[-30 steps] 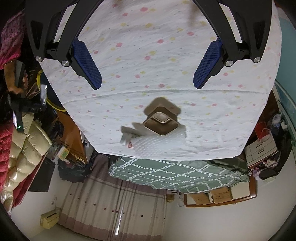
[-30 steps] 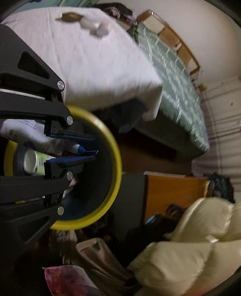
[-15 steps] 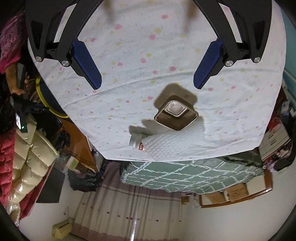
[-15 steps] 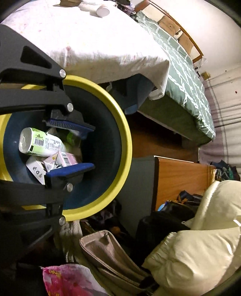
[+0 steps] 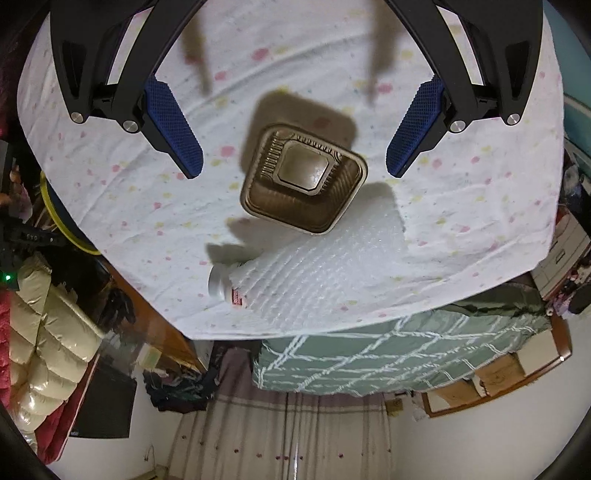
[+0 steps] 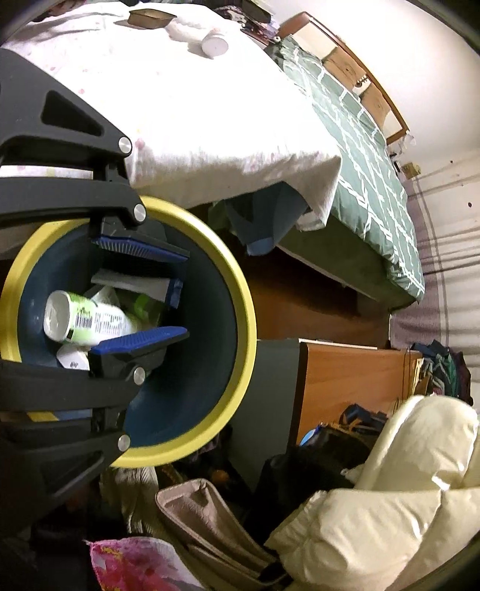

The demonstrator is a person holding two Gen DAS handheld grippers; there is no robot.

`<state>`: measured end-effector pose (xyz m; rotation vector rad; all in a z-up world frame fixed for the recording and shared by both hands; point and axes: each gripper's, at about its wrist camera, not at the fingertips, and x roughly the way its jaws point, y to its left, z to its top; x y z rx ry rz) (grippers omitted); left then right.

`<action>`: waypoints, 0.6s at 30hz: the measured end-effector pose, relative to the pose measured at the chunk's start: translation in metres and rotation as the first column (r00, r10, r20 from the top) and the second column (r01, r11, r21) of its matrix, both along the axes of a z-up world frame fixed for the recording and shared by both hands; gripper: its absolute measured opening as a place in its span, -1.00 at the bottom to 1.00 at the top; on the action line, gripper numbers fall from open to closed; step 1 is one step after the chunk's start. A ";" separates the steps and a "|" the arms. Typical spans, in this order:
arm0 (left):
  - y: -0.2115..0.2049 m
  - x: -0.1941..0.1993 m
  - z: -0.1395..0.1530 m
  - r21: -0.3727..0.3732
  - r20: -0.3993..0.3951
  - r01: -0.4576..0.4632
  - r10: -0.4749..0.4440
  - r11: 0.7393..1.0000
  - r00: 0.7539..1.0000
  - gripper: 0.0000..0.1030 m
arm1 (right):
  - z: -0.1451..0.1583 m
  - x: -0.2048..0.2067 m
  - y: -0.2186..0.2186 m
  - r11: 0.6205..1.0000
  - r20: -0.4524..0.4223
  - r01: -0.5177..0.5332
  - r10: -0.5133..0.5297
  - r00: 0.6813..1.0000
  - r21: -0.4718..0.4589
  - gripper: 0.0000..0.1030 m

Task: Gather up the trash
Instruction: 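Grasp the brown foil tray by its rim with the left gripper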

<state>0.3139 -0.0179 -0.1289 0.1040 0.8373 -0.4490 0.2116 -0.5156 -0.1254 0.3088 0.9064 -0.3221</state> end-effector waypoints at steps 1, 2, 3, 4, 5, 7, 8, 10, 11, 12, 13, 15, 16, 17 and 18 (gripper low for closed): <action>-0.001 0.004 -0.002 0.002 -0.009 0.009 -0.009 1.000 1.000 0.90 | 0.000 0.002 0.002 1.000 0.000 -0.005 0.005 1.000 0.001 -0.32; -0.001 0.010 -0.005 0.007 -0.019 0.016 -0.016 1.000 1.000 0.90 | 0.000 0.003 0.003 1.000 -0.001 -0.009 0.009 1.000 0.002 -0.32; -0.002 0.013 -0.006 0.009 -0.026 0.021 -0.020 1.000 0.999 0.90 | -0.001 0.004 0.004 1.000 -0.002 -0.013 0.013 1.000 0.002 -0.32; -0.003 0.015 -0.007 0.009 -0.032 0.026 -0.025 1.000 0.999 0.90 | -0.001 0.005 0.005 1.000 -0.003 -0.015 0.015 1.000 0.003 -0.32; -0.003 0.018 -0.008 0.010 -0.038 0.031 -0.030 0.999 0.999 0.90 | -0.002 0.005 0.006 1.000 -0.004 -0.017 0.017 1.000 0.003 -0.32; -0.006 0.023 -0.011 0.023 -0.048 0.039 -0.038 0.999 0.998 0.90 | -0.004 0.006 0.006 1.000 -0.008 -0.020 0.020 1.000 0.007 -0.32; -0.008 0.025 -0.012 0.032 -0.051 0.048 -0.047 0.998 0.998 0.90 | -0.005 0.007 0.006 1.000 -0.009 -0.020 0.020 1.000 0.008 -0.32; -0.013 0.025 -0.014 0.042 -0.055 0.061 -0.059 0.997 0.997 0.90 | -0.007 0.007 0.004 1.000 -0.013 -0.017 0.017 1.000 0.013 -0.32; -0.016 0.027 -0.015 0.051 -0.058 0.071 -0.068 0.996 0.996 0.90 | -0.007 0.008 0.003 1.000 -0.014 -0.016 0.016 1.000 0.016 -0.32; -0.019 0.028 -0.016 0.061 -0.059 0.079 -0.075 0.995 0.995 0.90 | -0.008 0.008 0.002 1.000 -0.015 -0.015 0.015 1.000 0.017 -0.32; -0.022 0.029 -0.017 0.069 -0.059 0.085 -0.081 0.994 0.995 0.90 | -0.009 0.008 0.002 1.000 -0.016 -0.014 0.015 1.000 0.019 -0.32; -0.027 0.032 -0.020 0.086 -0.063 0.096 -0.090 0.992 0.994 0.90 | -0.010 0.008 0.002 1.000 -0.016 -0.015 0.015 1.000 0.023 -0.32; -0.029 0.034 -0.022 0.094 -0.064 0.098 -0.093 0.991 0.994 0.90 | -0.011 0.009 0.002 1.000 -0.017 -0.016 0.016 1.000 0.025 -0.32; -0.032 0.035 -0.023 0.108 -0.063 0.101 -0.094 0.989 0.994 0.90 | -0.011 0.009 0.002 0.999 -0.018 -0.017 0.017 1.000 0.027 -0.32; -0.034 0.036 -0.024 0.117 -0.064 0.104 -0.097 0.988 0.993 0.84 | -0.011 0.009 0.002 0.999 -0.018 -0.018 0.018 1.000 0.029 -0.32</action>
